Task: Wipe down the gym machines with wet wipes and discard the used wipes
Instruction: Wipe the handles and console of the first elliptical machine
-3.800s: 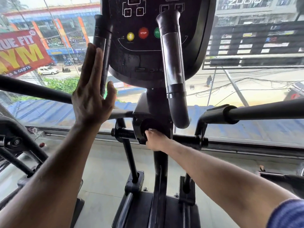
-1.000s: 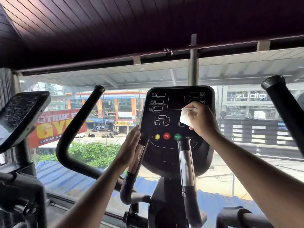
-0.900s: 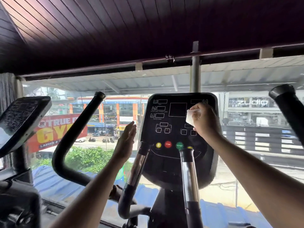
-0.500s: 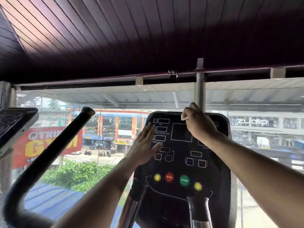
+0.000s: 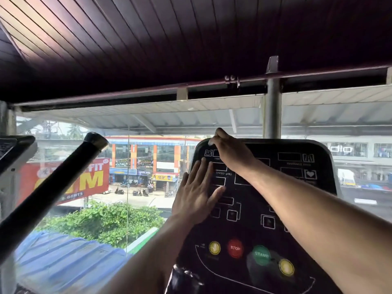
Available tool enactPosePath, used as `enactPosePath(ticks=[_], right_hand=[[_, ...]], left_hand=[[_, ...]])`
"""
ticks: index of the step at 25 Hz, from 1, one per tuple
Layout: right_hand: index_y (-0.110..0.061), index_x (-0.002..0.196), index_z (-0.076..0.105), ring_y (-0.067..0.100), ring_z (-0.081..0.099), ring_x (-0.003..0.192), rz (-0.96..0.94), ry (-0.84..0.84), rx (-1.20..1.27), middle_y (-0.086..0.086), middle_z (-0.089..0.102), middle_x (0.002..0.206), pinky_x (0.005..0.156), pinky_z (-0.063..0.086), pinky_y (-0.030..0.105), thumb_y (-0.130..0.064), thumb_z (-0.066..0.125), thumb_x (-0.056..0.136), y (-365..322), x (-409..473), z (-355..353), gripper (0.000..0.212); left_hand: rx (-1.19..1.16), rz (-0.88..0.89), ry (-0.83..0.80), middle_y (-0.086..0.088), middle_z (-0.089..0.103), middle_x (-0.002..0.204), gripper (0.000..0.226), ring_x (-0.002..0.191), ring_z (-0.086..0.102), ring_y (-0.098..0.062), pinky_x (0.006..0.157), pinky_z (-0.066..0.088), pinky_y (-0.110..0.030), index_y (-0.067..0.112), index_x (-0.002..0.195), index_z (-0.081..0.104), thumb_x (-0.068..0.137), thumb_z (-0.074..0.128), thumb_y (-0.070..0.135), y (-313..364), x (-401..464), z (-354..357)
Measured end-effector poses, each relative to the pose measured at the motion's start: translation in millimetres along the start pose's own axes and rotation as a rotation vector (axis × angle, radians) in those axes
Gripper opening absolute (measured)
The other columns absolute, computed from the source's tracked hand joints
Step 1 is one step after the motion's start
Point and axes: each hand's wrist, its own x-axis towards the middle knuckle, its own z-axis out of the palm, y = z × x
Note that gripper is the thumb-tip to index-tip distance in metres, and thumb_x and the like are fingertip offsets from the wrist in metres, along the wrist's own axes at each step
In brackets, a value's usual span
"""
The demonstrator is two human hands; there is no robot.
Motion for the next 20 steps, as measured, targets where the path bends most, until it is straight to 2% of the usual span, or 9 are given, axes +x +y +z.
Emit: enactPosePath(ticks=[3, 5, 7, 10, 13, 15, 18, 20], right_hand=[[-0.006, 0.113, 0.061, 0.027, 0.06, 0.092, 0.015, -0.016, 0.026, 0.006, 0.05, 0.113, 0.067, 0.043, 0.037, -0.004, 0.045, 0.099, -4.1, 20.8, 19.9, 0.022], [-0.005, 0.118, 0.062, 0.03, 0.061, 0.107, 0.049, -0.085, 0.031, 0.009, 0.058, 0.121, 0.082, 0.051, 0.042, -0.001, 0.045, 0.097, -7.2, 34.4, 27.3, 0.028], [-0.006, 0.115, 0.065, 0.033, 0.059, 0.116, 0.075, -0.143, 0.017, 0.012, 0.065, 0.121, 0.093, 0.051, 0.044, -0.007, 0.044, 0.097, -11.1, 44.1, 29.7, 0.028], [-0.01, 0.107, 0.067, 0.028, 0.059, 0.114, 0.026, -0.129, -0.021, 0.008, 0.07, 0.114, 0.093, 0.05, 0.04, -0.02, 0.042, 0.1, -16.2, 37.8, 28.5, 0.028], [-0.012, 0.112, 0.067, 0.03, 0.062, 0.112, 0.055, -0.093, -0.089, 0.007, 0.071, 0.117, 0.094, 0.048, 0.041, -0.027, 0.043, 0.1, -13.9, 29.4, 21.5, 0.032], [-0.01, 0.118, 0.064, 0.033, 0.062, 0.114, 0.122, -0.148, -0.13, 0.01, 0.069, 0.124, 0.096, 0.045, 0.041, -0.033, 0.039, 0.102, -10.3, 33.5, 15.5, 0.038], [-0.01, 0.132, 0.06, 0.033, 0.057, 0.125, 0.121, -0.238, -0.066, 0.011, 0.061, 0.14, 0.101, 0.042, 0.04, -0.033, 0.036, 0.105, -7.2, 40.0, 13.3, 0.042], [-0.015, 0.141, 0.057, 0.033, 0.054, 0.131, 0.078, -0.222, 0.031, 0.009, 0.056, 0.148, 0.103, 0.044, 0.04, -0.028, 0.038, 0.106, -4.8, 33.1, 11.6, 0.042]], left_hand=[[-0.018, 0.002, 0.012, 0.016, -0.027, 0.168, 0.079, 0.151, -0.03, 0.0, 0.13, -0.005, -0.035, 0.035, 0.163, -0.015, 0.1, 0.009, 0.075, -0.5, 0.1, 0.7], [-0.03, 0.006, 0.019, 0.017, -0.027, 0.168, 0.079, 0.151, -0.029, 0.001, 0.129, -0.006, -0.033, 0.037, 0.162, -0.017, 0.099, 0.009, 0.076, -0.2, -1.4, 1.6], [-0.041, 0.014, 0.033, 0.018, -0.026, 0.168, 0.079, 0.152, -0.028, 0.001, 0.129, -0.006, -0.032, 0.037, 0.162, -0.018, 0.098, 0.008, 0.077, -0.4, -0.8, 1.9], [-0.031, 0.022, 0.021, 0.015, -0.024, 0.169, 0.083, 0.152, -0.029, 0.0, 0.13, -0.005, -0.033, 0.035, 0.163, -0.016, 0.095, 0.001, 0.079, -0.3, -1.1, 2.2], [-0.037, 0.024, 0.026, 0.016, -0.024, 0.169, 0.081, 0.152, -0.028, 0.0, 0.13, -0.003, -0.034, 0.037, 0.162, -0.017, 0.096, 0.004, 0.078, 0.2, -2.3, 0.2], [-0.044, 0.016, 0.017, 0.017, -0.025, 0.168, 0.08, 0.153, -0.026, 0.0, 0.131, -0.001, -0.036, 0.038, 0.162, -0.016, 0.097, 0.007, 0.077, -1.0, -3.0, 0.7], [-0.035, 0.016, 0.022, 0.017, -0.024, 0.168, 0.082, 0.153, -0.026, 0.0, 0.131, 0.003, -0.039, 0.036, 0.163, -0.013, 0.095, 0.004, 0.079, -2.9, -1.2, 3.3], [-0.041, 0.016, 0.018, 0.017, -0.023, 0.169, 0.083, 0.153, -0.026, 0.0, 0.131, 0.004, -0.038, 0.036, 0.164, -0.012, 0.095, 0.003, 0.08, -3.8, -1.1, 3.6]])
